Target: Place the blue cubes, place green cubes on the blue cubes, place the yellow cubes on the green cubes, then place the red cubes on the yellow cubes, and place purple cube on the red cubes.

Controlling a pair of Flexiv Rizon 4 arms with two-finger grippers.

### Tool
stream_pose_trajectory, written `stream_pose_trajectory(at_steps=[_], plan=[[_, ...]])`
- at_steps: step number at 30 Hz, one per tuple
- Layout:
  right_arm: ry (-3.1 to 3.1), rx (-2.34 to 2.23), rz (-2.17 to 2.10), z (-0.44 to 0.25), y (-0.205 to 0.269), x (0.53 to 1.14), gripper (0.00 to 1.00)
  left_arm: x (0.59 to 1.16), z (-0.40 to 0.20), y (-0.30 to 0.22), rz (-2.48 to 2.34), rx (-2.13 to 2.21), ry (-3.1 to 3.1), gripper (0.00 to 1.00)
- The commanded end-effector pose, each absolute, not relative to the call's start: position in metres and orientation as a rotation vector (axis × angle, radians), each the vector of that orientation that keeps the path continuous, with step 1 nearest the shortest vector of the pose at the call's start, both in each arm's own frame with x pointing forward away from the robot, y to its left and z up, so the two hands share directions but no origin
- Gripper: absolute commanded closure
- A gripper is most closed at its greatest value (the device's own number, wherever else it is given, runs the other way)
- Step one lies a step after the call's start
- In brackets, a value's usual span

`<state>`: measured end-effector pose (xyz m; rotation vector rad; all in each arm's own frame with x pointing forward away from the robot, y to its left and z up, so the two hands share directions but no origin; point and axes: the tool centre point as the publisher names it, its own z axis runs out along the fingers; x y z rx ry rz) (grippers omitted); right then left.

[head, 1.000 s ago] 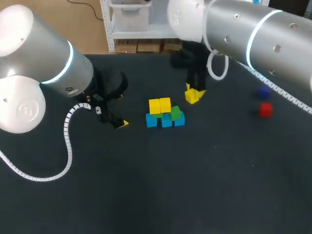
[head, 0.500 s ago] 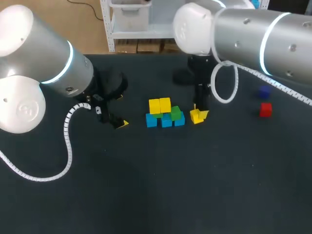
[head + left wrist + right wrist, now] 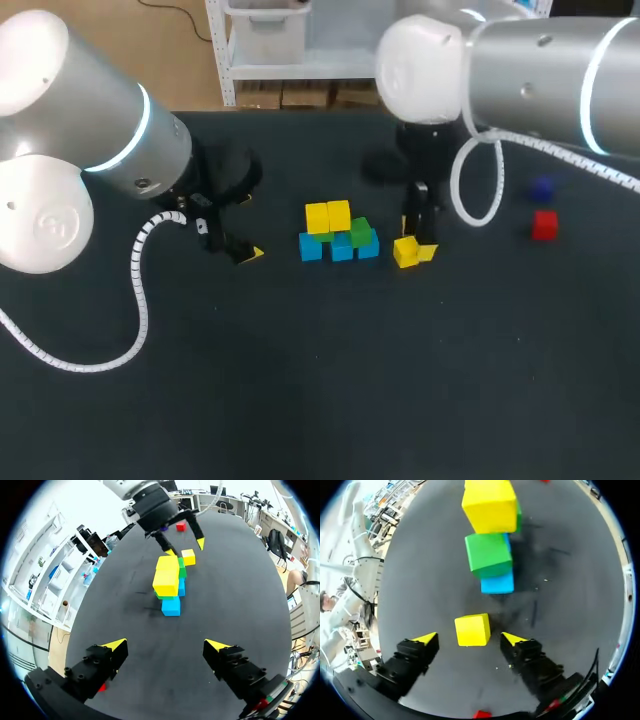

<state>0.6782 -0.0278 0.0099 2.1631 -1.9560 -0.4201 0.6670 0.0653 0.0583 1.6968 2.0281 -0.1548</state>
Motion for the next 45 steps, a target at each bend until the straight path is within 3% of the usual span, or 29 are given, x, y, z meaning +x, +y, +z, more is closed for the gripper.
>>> stream_pose_trajectory(at_steps=[1,3,4,6,16,45], plan=[[-2.118,2.340,-0.239,0.034,-0.030,0.677,0.00,0.668,0.058,0.067,-0.162,1.700,2.022,0.00],[-2.136,2.408,-0.263,0.042,-0.023,0.681,0.03,0.668,0.058,0.067,-0.162,1.700,2.022,0.00],[-2.135,2.431,-0.254,0.045,-0.020,0.682,0.57,0.668,0.058,0.067,-0.162,1.700,2.022,0.00],[-2.120,2.479,-0.266,0.046,-0.015,0.685,1.00,0.668,0.058,0.067,-0.162,1.700,2.022,0.00],[-2.074,2.543,-0.351,0.037,0.011,0.681,1.00,0.668,0.058,0.067,-0.162,1.700,2.022,0.00],[-2.063,2.528,-0.377,0.025,0.023,0.678,1.00,0.668,0.058,0.067,-0.162,1.700,2.022,0.00]])
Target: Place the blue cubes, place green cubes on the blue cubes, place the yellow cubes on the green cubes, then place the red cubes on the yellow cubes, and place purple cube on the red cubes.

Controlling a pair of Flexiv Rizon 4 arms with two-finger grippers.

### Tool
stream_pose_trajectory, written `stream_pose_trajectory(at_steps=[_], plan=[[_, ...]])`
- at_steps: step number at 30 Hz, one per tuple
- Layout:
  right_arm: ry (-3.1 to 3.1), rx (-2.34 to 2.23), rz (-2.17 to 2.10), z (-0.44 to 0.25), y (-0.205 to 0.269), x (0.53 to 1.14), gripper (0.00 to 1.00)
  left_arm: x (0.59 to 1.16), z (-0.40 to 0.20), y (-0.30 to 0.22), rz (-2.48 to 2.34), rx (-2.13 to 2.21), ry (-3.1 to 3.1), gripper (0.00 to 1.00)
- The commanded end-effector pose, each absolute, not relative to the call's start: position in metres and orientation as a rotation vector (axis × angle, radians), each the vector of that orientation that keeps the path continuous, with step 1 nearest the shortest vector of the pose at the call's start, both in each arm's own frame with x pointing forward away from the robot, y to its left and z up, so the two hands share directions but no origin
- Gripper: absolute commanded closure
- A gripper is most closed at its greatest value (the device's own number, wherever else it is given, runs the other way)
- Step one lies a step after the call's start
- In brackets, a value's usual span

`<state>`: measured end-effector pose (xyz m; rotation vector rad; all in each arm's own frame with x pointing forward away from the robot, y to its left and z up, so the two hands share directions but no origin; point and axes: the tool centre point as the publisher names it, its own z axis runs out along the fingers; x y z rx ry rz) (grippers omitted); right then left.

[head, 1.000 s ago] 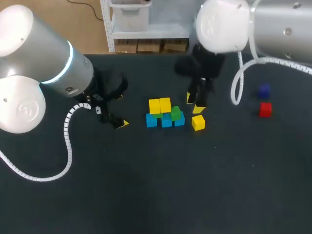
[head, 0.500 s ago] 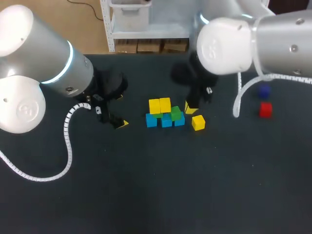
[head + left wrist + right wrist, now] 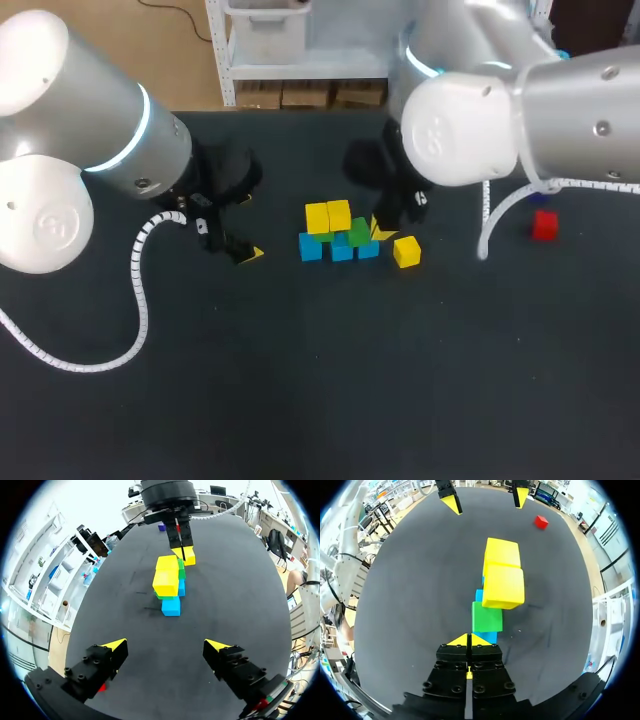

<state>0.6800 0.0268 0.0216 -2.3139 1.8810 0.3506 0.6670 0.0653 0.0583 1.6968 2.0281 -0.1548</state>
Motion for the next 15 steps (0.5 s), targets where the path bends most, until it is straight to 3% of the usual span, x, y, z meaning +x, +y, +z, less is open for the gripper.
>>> stream_pose_trajectory(at_steps=[1,15], plan=[[1.887,-2.306,0.341,0.0255,0.0226,0.6781,1.00,0.6680,0.0578,0.0667,-0.162,1.700,2.022,0.00],[1.879,-2.323,0.362,0.0230,0.0315,0.6790,1.00,0.6680,0.0578,0.0667,-0.162,1.700,2.022,0.00]])
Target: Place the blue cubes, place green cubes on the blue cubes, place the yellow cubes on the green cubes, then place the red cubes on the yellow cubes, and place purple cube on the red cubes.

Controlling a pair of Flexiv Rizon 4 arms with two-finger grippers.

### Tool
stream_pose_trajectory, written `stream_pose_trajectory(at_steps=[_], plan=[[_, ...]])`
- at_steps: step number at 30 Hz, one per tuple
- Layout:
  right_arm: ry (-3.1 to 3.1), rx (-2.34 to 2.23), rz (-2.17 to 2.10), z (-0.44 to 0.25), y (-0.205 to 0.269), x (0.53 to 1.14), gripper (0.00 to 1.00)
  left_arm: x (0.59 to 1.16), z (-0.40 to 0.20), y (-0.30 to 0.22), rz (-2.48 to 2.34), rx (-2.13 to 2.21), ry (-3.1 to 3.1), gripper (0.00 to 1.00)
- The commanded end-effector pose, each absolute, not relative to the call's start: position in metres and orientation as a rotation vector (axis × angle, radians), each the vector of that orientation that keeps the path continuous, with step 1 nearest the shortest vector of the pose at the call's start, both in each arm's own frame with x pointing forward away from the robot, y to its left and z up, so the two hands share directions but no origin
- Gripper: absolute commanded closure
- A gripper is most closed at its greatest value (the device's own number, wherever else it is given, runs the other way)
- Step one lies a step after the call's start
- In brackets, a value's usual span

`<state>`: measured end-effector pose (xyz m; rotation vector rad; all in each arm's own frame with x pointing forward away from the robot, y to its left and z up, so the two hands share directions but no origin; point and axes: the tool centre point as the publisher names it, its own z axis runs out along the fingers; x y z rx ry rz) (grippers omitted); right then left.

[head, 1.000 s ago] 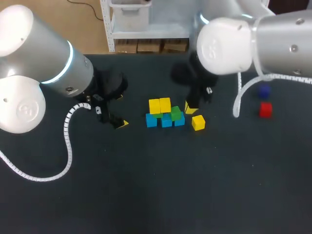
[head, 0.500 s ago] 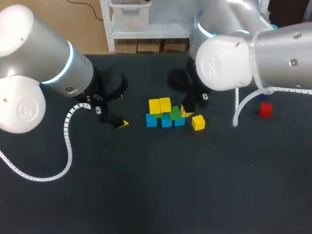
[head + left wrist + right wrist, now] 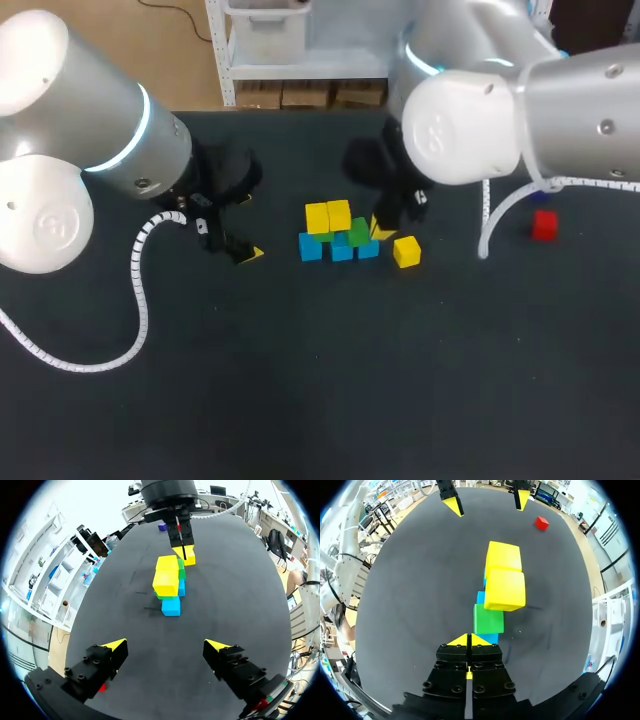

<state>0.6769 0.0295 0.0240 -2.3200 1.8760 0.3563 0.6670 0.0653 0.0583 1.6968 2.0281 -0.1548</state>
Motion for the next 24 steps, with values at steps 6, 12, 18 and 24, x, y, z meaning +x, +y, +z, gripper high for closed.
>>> stream_pose_trajectory(at_steps=[6,12,18,24], plan=[[1.869,-2.311,0.367,0.026,0.033,0.678,1.00,0.668,0.058,0.067,-0.162,1.700,2.022,0.00],[1.898,-2.302,0.346,0.029,0.026,0.676,1.00,0.668,0.058,0.067,-0.162,1.700,2.022,0.00],[1.948,-2.307,0.314,0.036,0.015,0.673,1.00,0.668,0.058,0.067,-0.162,1.700,2.022,0.00],[2.082,-2.322,0.166,0.058,-0.004,0.664,1.00,0.668,0.058,0.067,-0.162,1.700,2.022,0.00]])
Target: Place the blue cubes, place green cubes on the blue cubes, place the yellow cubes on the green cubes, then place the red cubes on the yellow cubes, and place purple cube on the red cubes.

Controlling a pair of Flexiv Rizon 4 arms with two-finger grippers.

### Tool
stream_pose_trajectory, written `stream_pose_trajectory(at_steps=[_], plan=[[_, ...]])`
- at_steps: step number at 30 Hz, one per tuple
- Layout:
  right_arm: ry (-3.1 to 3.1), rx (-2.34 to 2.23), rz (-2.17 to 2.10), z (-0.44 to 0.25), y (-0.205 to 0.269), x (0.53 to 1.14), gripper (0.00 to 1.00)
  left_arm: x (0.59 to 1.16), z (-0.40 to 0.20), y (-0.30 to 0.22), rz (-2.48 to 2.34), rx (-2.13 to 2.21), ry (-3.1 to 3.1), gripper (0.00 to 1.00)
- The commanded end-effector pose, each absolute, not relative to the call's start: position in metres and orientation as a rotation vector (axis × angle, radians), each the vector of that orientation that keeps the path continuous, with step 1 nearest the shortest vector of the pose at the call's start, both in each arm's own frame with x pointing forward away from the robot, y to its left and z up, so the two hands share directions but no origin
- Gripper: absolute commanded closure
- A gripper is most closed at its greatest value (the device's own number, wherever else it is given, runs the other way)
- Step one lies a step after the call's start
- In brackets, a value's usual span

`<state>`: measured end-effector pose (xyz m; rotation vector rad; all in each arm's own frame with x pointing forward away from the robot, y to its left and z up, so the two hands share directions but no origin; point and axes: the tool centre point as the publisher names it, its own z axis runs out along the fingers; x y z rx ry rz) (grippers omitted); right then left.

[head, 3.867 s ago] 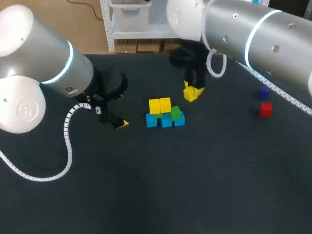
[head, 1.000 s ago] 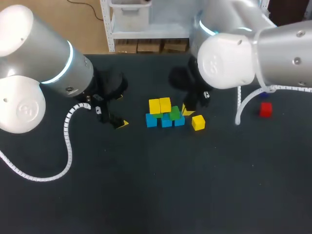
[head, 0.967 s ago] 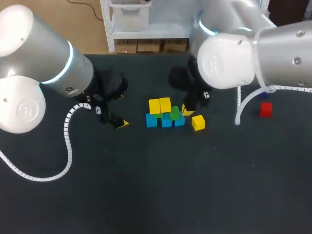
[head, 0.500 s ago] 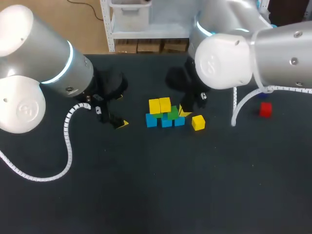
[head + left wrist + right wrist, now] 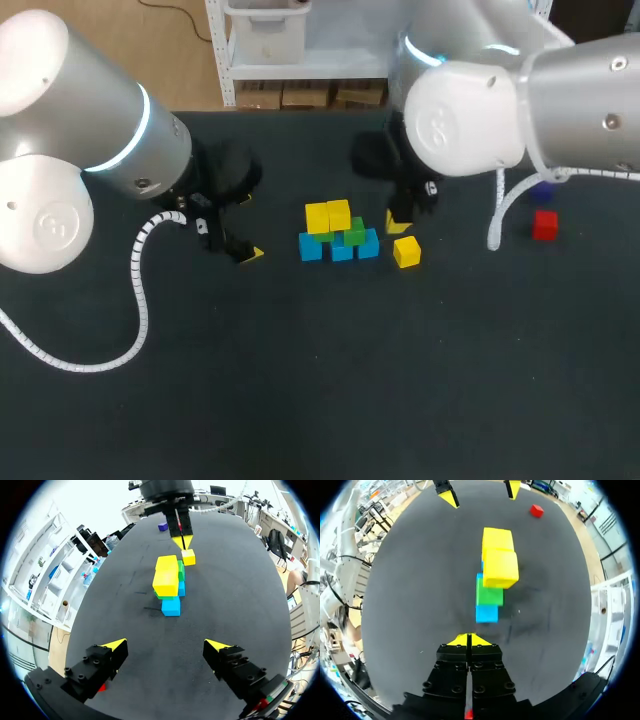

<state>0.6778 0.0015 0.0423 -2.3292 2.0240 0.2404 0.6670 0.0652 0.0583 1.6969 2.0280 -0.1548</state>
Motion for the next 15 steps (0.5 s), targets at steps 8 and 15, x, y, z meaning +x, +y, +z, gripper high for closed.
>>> stream_pose_trajectory(at_steps=[8,15], plan=[[2.196,-2.221,0.130,0.060,-0.027,0.647,0.00,0.668,0.058,0.067,-0.162,1.700,2.022,0.00],[2.104,-2.262,0.215,0.037,-0.016,0.645,0.00,0.668,0.058,0.067,-0.162,1.700,2.022,0.00]])
